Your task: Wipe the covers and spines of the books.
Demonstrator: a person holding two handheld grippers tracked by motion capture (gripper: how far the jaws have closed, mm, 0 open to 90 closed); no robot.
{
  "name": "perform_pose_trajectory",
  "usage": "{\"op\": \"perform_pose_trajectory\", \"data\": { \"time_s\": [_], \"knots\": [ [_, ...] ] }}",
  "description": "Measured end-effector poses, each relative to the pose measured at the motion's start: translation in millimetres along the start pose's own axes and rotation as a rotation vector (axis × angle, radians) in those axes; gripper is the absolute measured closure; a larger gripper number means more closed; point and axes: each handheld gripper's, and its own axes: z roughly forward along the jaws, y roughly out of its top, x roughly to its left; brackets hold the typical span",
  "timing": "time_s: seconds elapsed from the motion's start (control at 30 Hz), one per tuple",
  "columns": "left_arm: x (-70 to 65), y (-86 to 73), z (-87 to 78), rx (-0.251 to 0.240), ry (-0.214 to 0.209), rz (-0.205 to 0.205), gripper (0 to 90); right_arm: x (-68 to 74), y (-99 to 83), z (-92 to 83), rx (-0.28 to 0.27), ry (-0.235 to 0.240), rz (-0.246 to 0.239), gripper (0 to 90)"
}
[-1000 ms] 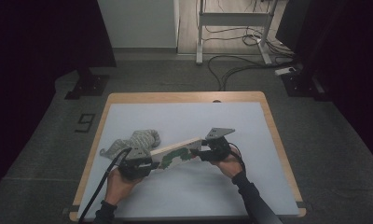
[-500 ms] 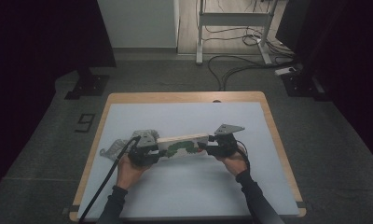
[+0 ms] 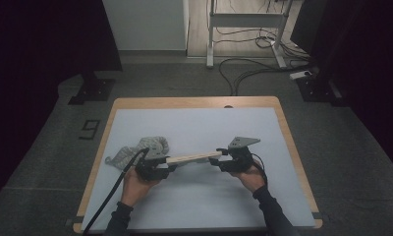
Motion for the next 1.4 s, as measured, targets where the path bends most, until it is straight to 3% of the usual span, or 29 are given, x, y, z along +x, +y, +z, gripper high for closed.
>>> {"op": "perform_pose_trajectory", "data": {
  "time_s": [0.3, 0.5, 0.83, 0.97, 1.4],
  "knots": [
    [-9.6, -9.7, -5.2, -0.026, -0.044, -0.070, 43.0, 12.2, -10.7, -8.3, 0.035, -0.008, 0.013, 35.3],
    [-16.6, -17.5, -3.4, -0.011, -0.030, -0.083, 34.9, 17.8, -20.6, -11.8, 0.040, -0.035, 0.020, 30.5],
    [-30.0, -30.7, -0.8, 0.018, -0.028, -0.072, 27.1, 25.4, -40.5, -16.6, 0.036, -0.060, 0.026, 28.5],
    [-35.4, -35.7, 1.0, 0.032, -0.009, -0.058, 23.9, 28.3, -48.8, -16.9, 0.046, -0.061, 0.023, 28.0],
    [-48.6, -50.9, 4.9, 0.037, -0.027, -0.059, 23.2, 33.7, -69.1, -19.3, 0.067, -0.066, 0.017, 27.2]
  ]
}}
